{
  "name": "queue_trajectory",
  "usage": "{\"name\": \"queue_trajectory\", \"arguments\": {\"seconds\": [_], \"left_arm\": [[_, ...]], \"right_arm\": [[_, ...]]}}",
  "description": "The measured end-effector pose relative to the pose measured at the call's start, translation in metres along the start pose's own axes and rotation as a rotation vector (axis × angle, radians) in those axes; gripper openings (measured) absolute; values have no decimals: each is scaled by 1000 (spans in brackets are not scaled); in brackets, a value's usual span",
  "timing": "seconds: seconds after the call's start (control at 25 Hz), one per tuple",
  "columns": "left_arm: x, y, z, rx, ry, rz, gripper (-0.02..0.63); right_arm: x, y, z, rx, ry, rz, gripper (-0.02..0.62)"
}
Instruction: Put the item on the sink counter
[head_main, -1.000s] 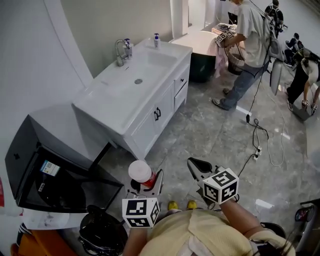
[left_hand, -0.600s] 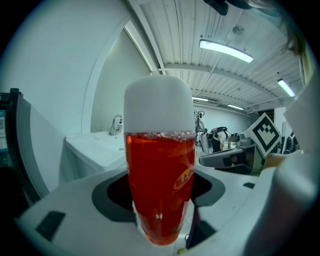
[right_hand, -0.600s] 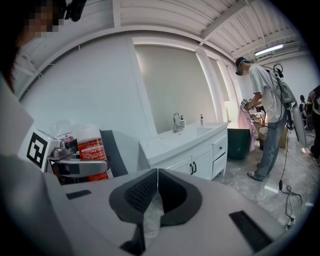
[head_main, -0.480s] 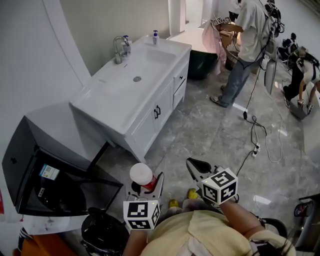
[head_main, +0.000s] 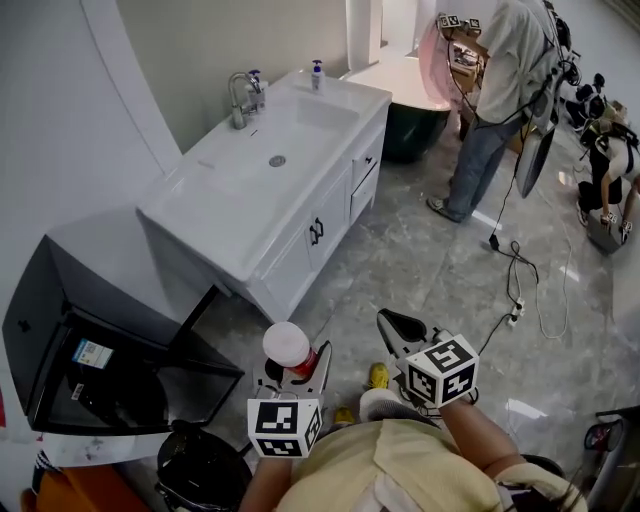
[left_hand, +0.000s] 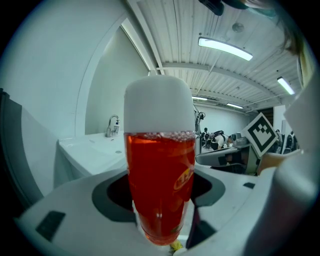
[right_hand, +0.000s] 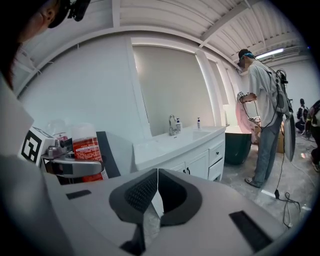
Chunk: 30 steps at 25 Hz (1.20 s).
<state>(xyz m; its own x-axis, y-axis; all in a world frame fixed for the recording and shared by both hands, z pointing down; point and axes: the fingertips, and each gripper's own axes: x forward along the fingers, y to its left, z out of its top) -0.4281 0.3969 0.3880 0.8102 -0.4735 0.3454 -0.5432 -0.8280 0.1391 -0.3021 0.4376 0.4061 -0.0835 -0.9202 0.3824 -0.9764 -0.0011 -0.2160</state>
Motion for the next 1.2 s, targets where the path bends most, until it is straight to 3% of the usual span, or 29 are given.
{"name": "queue_trajectory", "arguments": {"seconds": [0.76, 1.04, 1.2], "left_arm": [[126, -23, 50, -12, -12, 57, 318], [150, -35, 60, -21, -30, 94, 318], [161, -39, 59, -21, -18, 102, 318]], "right_arm": [[48, -117, 46, -26, 13, 66, 26], [49, -144, 52, -31, 5, 106, 26], [51, -155, 53, 16, -5, 128, 26]]}}
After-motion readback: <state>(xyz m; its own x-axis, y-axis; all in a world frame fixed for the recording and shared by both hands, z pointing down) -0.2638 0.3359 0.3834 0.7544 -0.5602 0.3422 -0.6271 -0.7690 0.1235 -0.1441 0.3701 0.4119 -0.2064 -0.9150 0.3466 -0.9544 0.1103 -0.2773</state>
